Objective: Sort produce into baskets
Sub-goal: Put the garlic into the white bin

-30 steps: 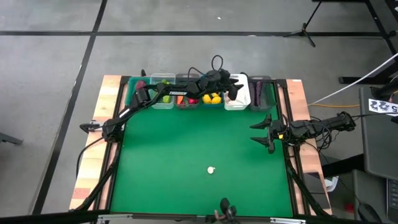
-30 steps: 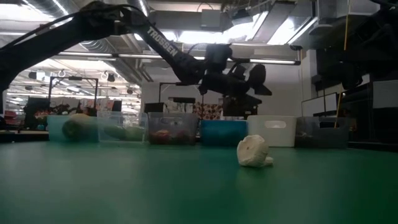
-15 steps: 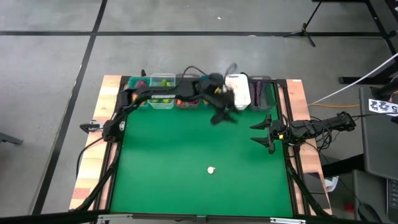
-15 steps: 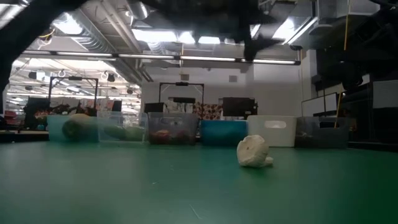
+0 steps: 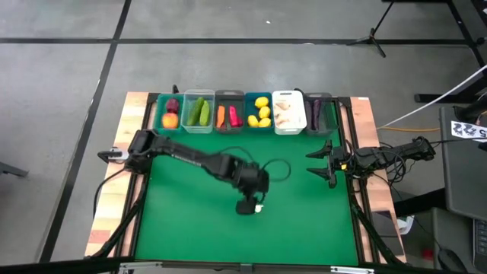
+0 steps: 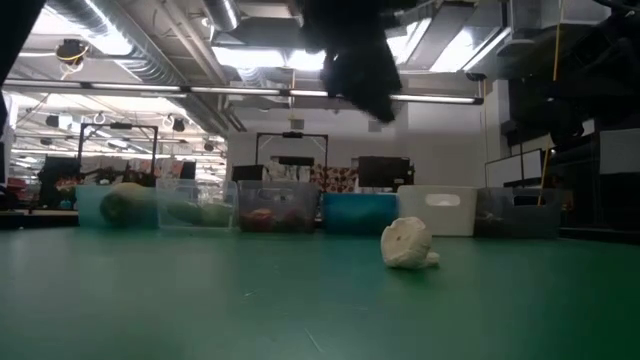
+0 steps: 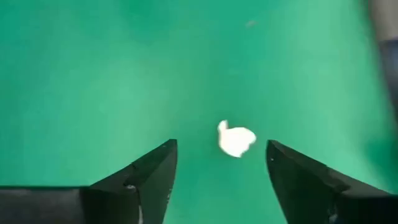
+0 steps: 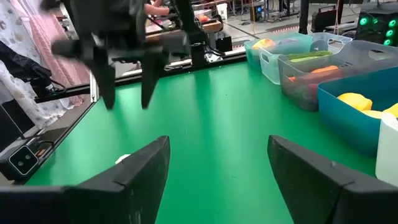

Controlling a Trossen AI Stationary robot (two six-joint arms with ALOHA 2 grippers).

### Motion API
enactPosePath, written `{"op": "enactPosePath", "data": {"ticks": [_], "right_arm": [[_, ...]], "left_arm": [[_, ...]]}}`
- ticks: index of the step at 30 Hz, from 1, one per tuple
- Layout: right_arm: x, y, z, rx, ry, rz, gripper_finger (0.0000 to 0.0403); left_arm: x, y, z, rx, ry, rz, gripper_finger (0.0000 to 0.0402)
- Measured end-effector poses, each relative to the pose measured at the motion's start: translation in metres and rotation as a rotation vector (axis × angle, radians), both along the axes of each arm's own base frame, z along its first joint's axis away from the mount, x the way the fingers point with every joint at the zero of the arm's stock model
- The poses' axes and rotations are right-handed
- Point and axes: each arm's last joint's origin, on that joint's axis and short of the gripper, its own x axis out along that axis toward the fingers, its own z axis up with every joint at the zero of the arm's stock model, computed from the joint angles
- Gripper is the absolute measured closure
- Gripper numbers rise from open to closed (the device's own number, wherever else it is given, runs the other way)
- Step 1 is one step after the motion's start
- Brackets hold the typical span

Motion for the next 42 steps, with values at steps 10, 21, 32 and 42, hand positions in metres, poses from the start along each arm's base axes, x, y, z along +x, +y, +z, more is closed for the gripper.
{"op": "enactPosePath", "data": {"ticks": [10, 21, 32, 42], "right_arm": [[0.0, 0.0, 0.0, 0.003, -0.002, 0.0, 0.0134], [0.0, 0.0, 0.0, 0.014, -0.005, -0.002, 0.0134], [0.0, 0.0, 0.001, 0.014, -0.008, -0.002, 0.0134], [0.0, 0.0, 0.001, 0.014, -0.008, -0.002, 0.0134]], "left_arm": [[-0.015, -0.035, -0.049, -0.049, -0.305, -0.019, 0.0163], [-0.047, -0.034, -0.106, -0.025, -0.472, 0.063, 0.0163], [-0.037, -0.025, -0.144, 0.011, -0.5, 0.082, 0.0163], [-0.037, -0.022, -0.149, -0.033, -0.479, 0.142, 0.0163]]}}
